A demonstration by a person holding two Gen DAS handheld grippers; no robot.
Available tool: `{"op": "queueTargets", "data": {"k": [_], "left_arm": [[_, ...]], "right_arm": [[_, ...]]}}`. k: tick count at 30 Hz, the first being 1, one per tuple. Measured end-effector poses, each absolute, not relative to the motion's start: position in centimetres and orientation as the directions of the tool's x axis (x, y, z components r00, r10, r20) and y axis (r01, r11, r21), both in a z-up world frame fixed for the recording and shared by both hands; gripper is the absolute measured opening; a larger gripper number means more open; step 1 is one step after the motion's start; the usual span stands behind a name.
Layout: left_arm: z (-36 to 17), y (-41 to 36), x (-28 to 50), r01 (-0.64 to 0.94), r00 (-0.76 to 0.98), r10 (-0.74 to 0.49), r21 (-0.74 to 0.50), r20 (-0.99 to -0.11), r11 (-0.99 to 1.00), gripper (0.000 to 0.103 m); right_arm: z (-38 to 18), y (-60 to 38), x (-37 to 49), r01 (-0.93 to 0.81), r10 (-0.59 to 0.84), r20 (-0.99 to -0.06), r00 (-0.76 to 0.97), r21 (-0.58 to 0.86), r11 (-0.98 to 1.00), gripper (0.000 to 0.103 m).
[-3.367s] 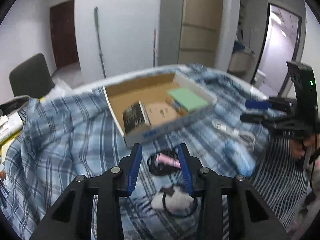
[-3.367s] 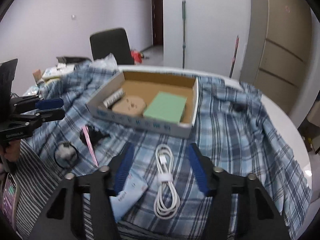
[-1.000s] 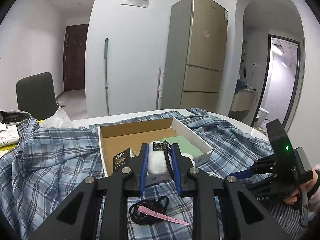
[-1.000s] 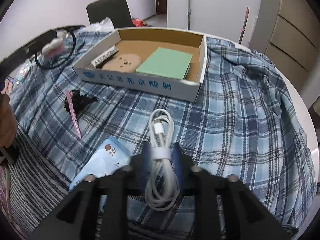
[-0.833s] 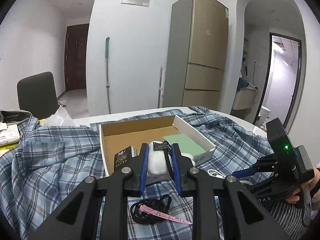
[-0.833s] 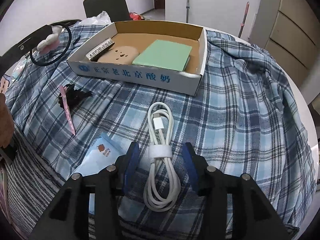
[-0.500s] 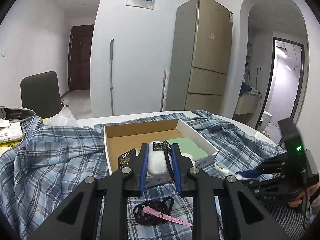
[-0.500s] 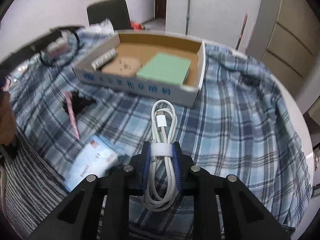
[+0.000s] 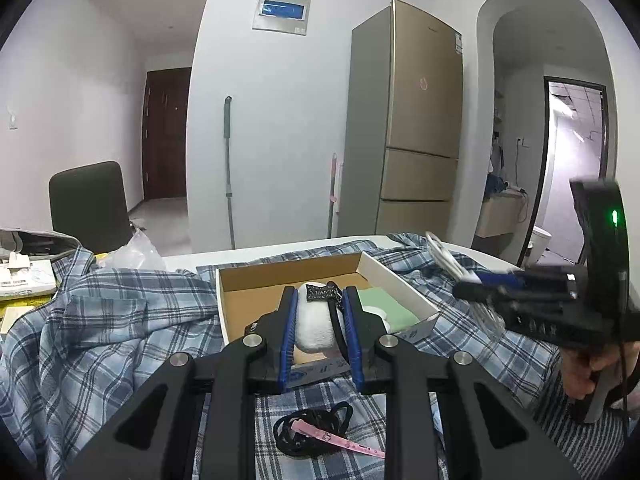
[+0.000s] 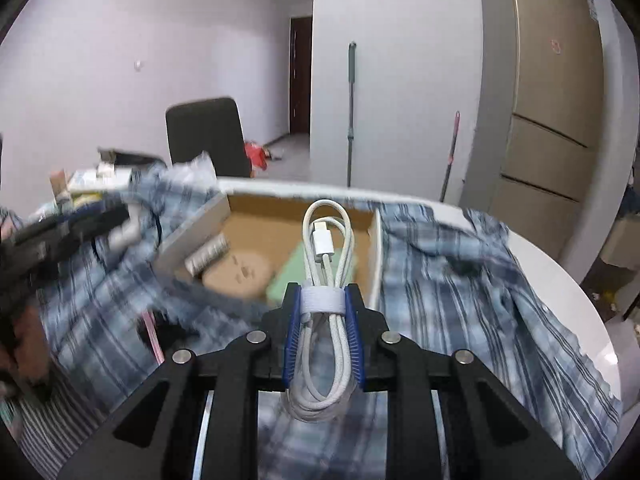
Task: Organize soft objects
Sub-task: 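Carry the earbuds and cable into the box and open both grippers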
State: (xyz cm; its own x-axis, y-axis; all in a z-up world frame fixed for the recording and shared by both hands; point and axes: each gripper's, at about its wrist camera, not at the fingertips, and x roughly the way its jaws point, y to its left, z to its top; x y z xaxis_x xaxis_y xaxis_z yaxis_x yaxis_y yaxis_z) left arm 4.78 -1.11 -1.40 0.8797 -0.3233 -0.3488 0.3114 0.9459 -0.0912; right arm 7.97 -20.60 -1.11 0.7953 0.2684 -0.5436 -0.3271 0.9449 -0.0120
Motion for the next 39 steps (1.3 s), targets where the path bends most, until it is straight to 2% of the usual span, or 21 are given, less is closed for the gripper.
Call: {"op": "queueTargets", "data": {"k": [7, 12, 19, 25, 28, 30, 37, 38, 39], "left_arm": [[-0.7, -0.1, 7.5, 0.258, 0.869, -0.302, -0.161, -0.392, 0.953, 0.024], [0.0, -0.8, 10.3, 0.229, 0.879, -0.260, -0.124, -0.401, 0.965, 0.024], [-1.3, -1.2, 12.8, 0.189, 0.868, -0.228, -0.131, -0.440, 0.973, 0.024], [-4.3, -1.2, 15.0, 0.196, 0.805, -0.240, -0.139, -0.543, 0.971, 0.024], [-4.9, -1.6, 15.0, 0.216, 0.799, -0.245, -0.117, -0.549, 0.969, 0.024], [-5.4, -2.0, 14.8, 0.227, 0.797, -0.244, -0.100, -0.553, 0.969, 0.024], [-5.9, -1.5, 15.2, 0.215, 0.780, -0.259, -0.145, -0.569, 0.966, 0.025], [-5.9, -1.4, 15.2, 0.213, 0.780, -0.259, -0.147, -0.570, 0.966, 0.029], [-5.9, -1.5, 15.1, 0.215, 0.780, -0.260, -0.147, -0.570, 0.966, 0.042]], "right_arm": [[0.9, -17.7, 10.2, -0.330, 0.290, -0.482, 0.827, 0.003, 0.944, 0.021], [1.0, -17.6, 12.5, -0.296, 0.266, -0.481, 0.835, 0.015, 0.955, 0.021], [-1.3, -18.6, 15.1, -0.296, 0.273, -0.532, 0.801, 0.044, 0.954, 0.021], [-3.9, -19.2, 16.7, -0.294, 0.288, -0.609, 0.739, 0.093, 0.951, 0.021], [-4.5, -19.1, 17.0, -0.299, 0.289, -0.624, 0.726, 0.092, 0.950, 0.021], [-4.9, -18.3, 16.8, -0.333, 0.278, -0.637, 0.719, 0.037, 0.942, 0.021], [-5.9, -17.5, 16.7, -0.362, 0.281, -0.660, 0.696, 0.014, 0.932, 0.021], [-5.9, -17.5, 16.8, -0.360, 0.281, -0.662, 0.695, 0.018, 0.933, 0.022], [-6.0, -17.6, 16.8, -0.357, 0.281, -0.664, 0.693, 0.022, 0.934, 0.025]]}}
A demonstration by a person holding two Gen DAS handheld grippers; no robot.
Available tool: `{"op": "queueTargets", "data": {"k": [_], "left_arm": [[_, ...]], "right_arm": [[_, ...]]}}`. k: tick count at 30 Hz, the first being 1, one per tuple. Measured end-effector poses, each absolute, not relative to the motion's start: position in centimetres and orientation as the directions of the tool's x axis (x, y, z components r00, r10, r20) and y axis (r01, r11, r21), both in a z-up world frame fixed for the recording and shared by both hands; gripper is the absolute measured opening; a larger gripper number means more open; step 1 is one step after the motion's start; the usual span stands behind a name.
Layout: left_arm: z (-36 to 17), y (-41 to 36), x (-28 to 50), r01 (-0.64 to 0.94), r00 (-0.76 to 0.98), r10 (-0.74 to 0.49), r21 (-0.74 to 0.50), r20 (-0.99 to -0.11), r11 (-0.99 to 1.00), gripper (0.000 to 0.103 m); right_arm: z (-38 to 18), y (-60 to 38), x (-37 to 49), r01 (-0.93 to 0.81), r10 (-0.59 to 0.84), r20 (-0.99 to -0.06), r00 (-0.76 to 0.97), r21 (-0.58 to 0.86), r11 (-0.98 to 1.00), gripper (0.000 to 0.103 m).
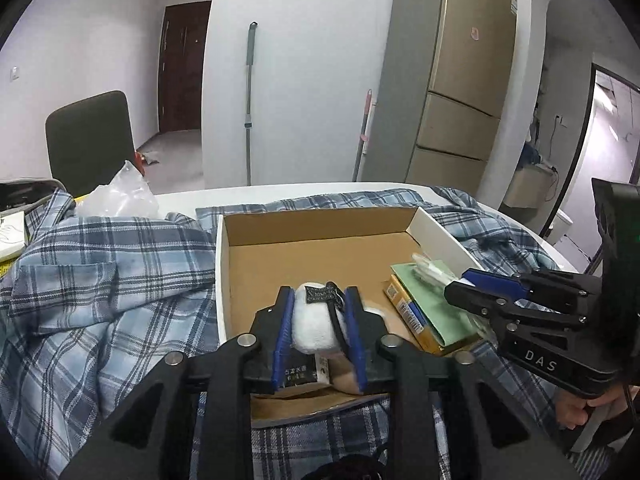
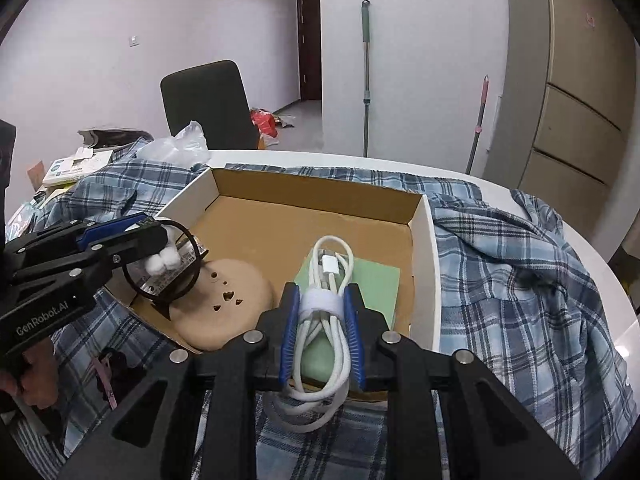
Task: Organize soft objects
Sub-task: 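Carry the earbuds and cable into the box and open both grippers, then move the right gripper to the blue Babycare wipes pack and grasp it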
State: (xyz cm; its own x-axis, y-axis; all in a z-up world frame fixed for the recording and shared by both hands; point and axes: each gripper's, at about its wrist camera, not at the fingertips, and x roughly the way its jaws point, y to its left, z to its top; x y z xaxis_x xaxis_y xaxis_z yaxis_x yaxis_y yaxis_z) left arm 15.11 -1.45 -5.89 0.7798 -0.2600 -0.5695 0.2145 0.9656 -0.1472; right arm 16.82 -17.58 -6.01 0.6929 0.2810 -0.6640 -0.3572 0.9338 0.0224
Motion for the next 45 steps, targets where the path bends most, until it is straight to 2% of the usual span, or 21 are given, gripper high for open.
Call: {"op": "queueTargets", "data": {"k": [1, 2, 3, 4, 7, 12, 17, 20, 25, 30, 34, 38, 41, 45], "left_arm": [[-5.8, -1.4, 15.0, 0.215, 0.782, -0.259, -0.144, -0.567, 0.966, 0.051], [-5.6, -1.4, 14.8, 0.213, 0.793, -0.253, -0.137, -0.555, 0.968, 0.064], [-5.4, -1.4, 14.5, 0.207, 0.803, -0.244, -0.129, -0.545, 0.970, 0.065], [-5.2, -1.5, 14.4, 0.201, 0.812, -0.232, -0.117, -0.536, 0.973, 0.065], [-4.6, -1.4, 13.9, 0.192, 0.828, -0.217, -0.102, -0.517, 0.976, 0.065], [-1.9, -0.5, 12.9, 0.185, 0.856, -0.235, -0.152, -0.460, 0.971, 0.065], [1.9, 0.2, 10.1, 0.187, 0.887, -0.236, -0.157, -0.398, 0.970, 0.065], [3.2, 0.4, 8.4, 0.159, 0.859, -0.227, -0.183, -0.458, 0.970, 0.065], [3.6, 0.4, 5.1, 0.173, 0.866, -0.242, -0.191, -0.438, 0.966, 0.065], [2.1, 0.9, 3.7, 0.182, 0.862, -0.260, -0.213, -0.435, 0.960, 0.065], [0.3, 1.4, 3.5, 0.180, 0.864, -0.260, -0.219, -0.431, 0.959, 0.065], [-0.7, 1.6, 3.9, 0.176, 0.857, -0.261, -0.222, -0.445, 0.959, 0.065], [-1.1, 1.3, 3.9, 0.181, 0.851, -0.257, -0.204, -0.457, 0.962, 0.065], [-1.0, 1.9, 3.8, 0.173, 0.859, -0.254, -0.214, -0.445, 0.961, 0.065]], "right_arm": [[-6.0, -17.7, 17.0, -0.354, 0.280, -0.665, 0.693, 0.026, 0.935, 0.028], [-6.0, -17.7, 17.0, -0.350, 0.279, -0.664, 0.694, 0.029, 0.936, 0.043], [-5.9, -17.8, 17.0, -0.347, 0.280, -0.661, 0.696, 0.032, 0.937, 0.058], [-5.8, -18.0, 17.0, -0.340, 0.280, -0.652, 0.704, 0.036, 0.940, 0.061], [-5.1, -18.7, 16.7, -0.315, 0.274, -0.618, 0.737, 0.044, 0.948, 0.062], [-4.0, -20.1, 16.9, -0.267, 0.257, -0.599, 0.759, 0.074, 0.961, 0.062], [0.1, -21.3, 15.2, -0.242, 0.257, -0.530, 0.808, 0.099, 0.965, 0.062], [2.6, -21.7, 13.2, -0.242, 0.259, -0.490, 0.832, 0.098, 0.965, 0.062], [5.0, -21.8, 9.0, -0.249, 0.249, -0.477, 0.843, 0.064, 0.966, 0.062], [4.5, -20.8, 5.0, -0.242, 0.219, -0.494, 0.841, 0.019, 0.970, 0.062], [2.2, -20.3, 2.4, -0.180, 0.172, -0.515, 0.840, 0.035, 0.983, 0.062], [-0.5, -19.3, 1.5, -0.139, 0.147, -0.596, 0.789, 0.060, 0.988, 0.062], [-2.3, -17.9, 1.2, -0.177, 0.199, -0.680, 0.705, 0.102, 0.979, 0.062], [-4.0, -16.9, 0.8, -0.114, 0.126, -0.706, 0.696, 0.065, 0.991, 0.062]]}}
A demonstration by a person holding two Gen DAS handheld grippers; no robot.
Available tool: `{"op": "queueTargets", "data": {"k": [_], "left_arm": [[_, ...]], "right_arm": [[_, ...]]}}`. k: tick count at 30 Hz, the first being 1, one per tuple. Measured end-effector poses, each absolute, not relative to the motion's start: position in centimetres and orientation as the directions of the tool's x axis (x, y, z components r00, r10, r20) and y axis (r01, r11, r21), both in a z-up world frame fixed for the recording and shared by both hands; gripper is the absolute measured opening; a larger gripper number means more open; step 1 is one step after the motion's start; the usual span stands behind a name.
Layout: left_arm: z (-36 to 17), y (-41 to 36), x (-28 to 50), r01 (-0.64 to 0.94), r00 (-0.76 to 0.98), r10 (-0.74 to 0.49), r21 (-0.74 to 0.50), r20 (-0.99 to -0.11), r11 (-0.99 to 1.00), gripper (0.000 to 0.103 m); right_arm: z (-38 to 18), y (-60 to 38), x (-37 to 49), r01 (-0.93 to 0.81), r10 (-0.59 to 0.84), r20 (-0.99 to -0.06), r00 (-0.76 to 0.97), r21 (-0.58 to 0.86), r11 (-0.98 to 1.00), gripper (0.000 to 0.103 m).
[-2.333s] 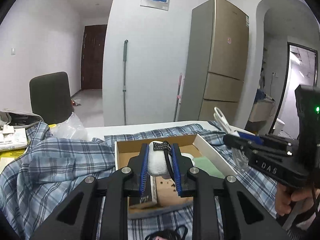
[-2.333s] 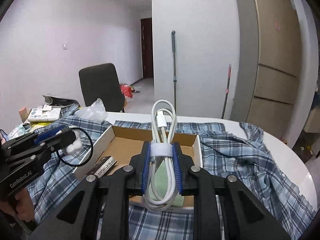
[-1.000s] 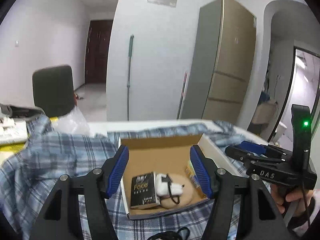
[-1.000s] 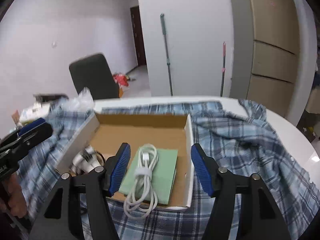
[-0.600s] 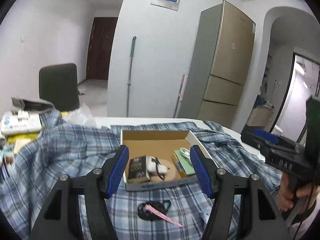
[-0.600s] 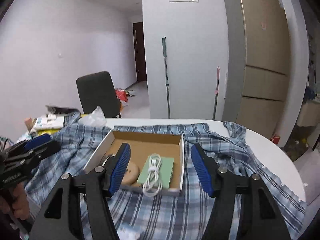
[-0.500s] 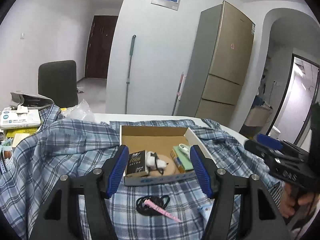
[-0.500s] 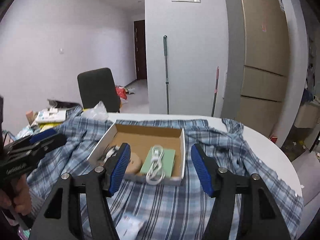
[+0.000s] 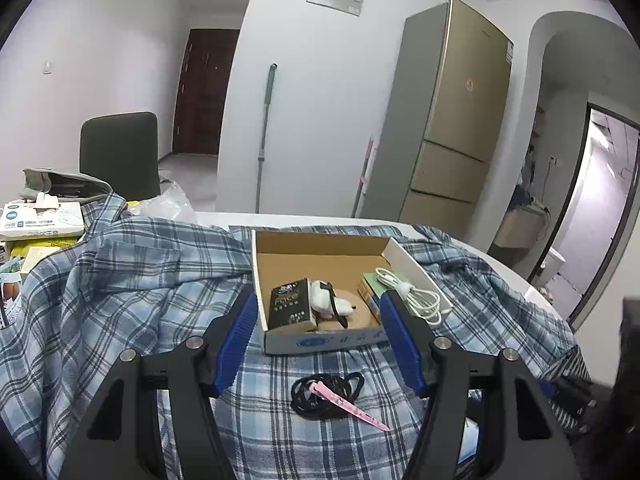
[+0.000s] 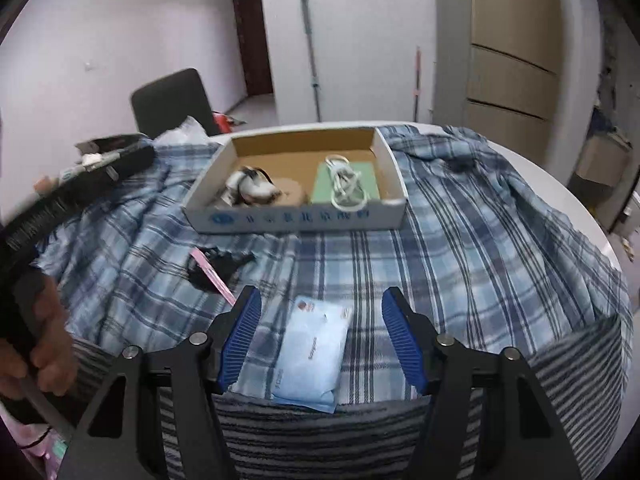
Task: Organize soft objects
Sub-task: 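Move the right gripper to the blue Babycare wipes pack and grasp it, then grasp the pink clip with black cord with the left gripper while the right gripper holds the wipes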
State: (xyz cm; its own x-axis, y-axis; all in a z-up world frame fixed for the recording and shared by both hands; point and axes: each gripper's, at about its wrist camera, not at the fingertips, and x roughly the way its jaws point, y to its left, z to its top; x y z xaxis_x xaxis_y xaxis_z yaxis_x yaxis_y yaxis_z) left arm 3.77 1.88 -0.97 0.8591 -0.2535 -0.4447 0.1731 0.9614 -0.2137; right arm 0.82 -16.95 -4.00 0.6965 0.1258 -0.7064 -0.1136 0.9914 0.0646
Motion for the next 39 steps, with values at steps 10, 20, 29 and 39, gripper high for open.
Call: {"op": "queueTargets", "data": {"k": [10, 20, 29, 39], "left_arm": [[-1.6, 1.6, 4.4, 0.189, 0.842, -0.258, -0.189, -0.474, 0.964, 0.065], [-4.6, 0.4, 7.5, 0.237, 0.676, -0.313, -0.206, -0.667, 0.949, 0.065], [-6.3, -2.1, 7.6, 0.338, 0.579, -0.335, -0.155, -0.743, 0.928, 0.065], [-7.8, -2.3, 8.7, 0.353, 0.487, -0.381, -0.221, -0.786, 0.909, 0.063]], "right_arm": [[-7.4, -15.6, 1.4, -0.110, 0.096, -0.752, 0.652, 0.031, 0.993, 0.061], [-8.1, -16.3, 1.6, -0.116, 0.138, -0.763, 0.632, 0.083, 0.990, 0.035], [-5.8, -18.1, -0.1, -0.063, 0.134, -0.634, 0.761, 0.134, 0.989, 0.034], [-6.3, -18.1, 0.4, -0.074, 0.161, -0.651, 0.742, 0.159, 0.984, 0.034]]}}
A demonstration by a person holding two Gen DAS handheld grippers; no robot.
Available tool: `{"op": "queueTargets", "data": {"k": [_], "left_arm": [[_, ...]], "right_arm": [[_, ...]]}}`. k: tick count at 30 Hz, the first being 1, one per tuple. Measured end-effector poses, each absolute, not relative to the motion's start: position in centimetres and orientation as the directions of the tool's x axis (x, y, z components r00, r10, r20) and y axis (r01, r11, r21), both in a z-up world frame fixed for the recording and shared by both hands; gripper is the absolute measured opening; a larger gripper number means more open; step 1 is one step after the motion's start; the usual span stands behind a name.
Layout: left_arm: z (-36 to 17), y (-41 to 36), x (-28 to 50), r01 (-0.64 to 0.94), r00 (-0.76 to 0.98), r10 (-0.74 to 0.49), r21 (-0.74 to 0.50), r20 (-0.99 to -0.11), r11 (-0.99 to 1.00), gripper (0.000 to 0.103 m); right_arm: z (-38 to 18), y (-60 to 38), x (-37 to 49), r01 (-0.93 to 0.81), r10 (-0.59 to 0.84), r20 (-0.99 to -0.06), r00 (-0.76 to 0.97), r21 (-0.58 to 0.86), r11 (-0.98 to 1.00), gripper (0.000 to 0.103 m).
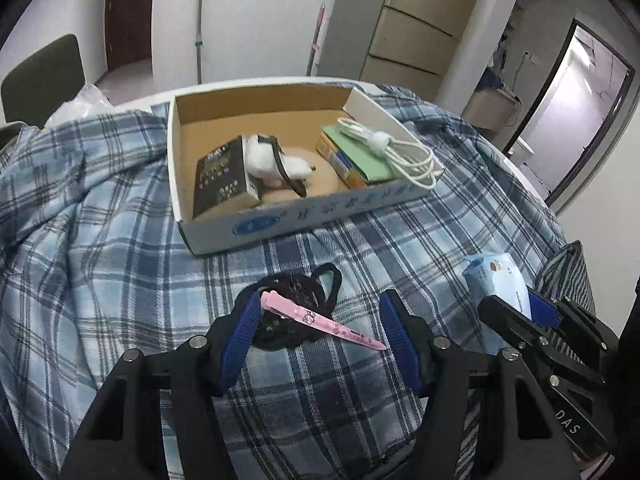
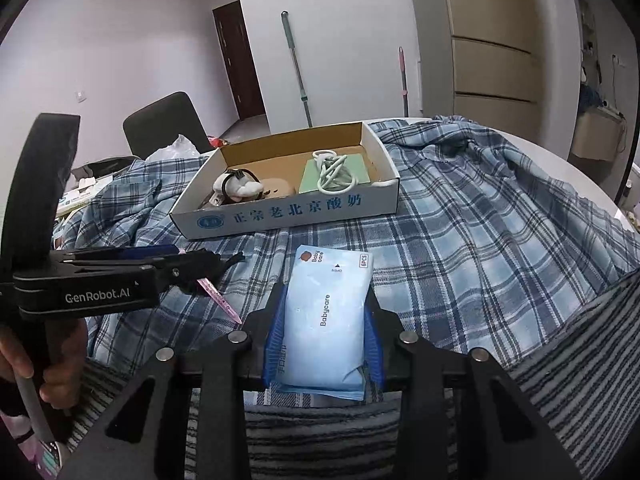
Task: Organize soft objects
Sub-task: 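Grasp the pink clip with black cord with the left gripper while the right gripper holds the wipes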
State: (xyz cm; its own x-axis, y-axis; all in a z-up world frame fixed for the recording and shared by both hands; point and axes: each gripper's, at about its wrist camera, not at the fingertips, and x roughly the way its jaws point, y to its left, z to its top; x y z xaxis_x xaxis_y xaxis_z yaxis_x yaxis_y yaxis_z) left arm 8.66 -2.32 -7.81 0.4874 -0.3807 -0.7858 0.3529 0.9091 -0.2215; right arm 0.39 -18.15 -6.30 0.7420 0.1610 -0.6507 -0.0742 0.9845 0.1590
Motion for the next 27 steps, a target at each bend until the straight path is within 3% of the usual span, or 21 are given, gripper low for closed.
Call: {"op": "queueTargets", "data": {"k": [2, 5, 9, 27], "left_arm": [[-8.0, -2.4, 8.7, 0.353, 0.482, -0.377, -0.218, -0.791, 0.910, 0.057], [-8.4, -2.6, 8.8, 0.352, 0.473, -0.367, -0.210, -0.801, 0.912, 0.038], [-8.7, -2.3, 9.1, 0.335, 0.464, -0.367, -0.224, -0.806, 0.915, 0.020], [-4.9, -0.5, 7.8, 0.341, 0.595, -0.413, -0.249, -0.689, 0.907, 0.010]], "right_arm": [[-6.3, -18.2, 0.3, -0.076, 0.164, -0.647, 0.745, 0.161, 0.984, 0.034], [-6.3, -18.0, 0.2, -0.086, 0.169, -0.646, 0.744, 0.158, 0.984, 0.034], [-6.4, -17.7, 0.3, -0.094, 0.174, -0.652, 0.738, 0.156, 0.983, 0.034], [-6.6, -17.6, 0.5, -0.094, 0.176, -0.660, 0.731, 0.157, 0.983, 0.034]]}}
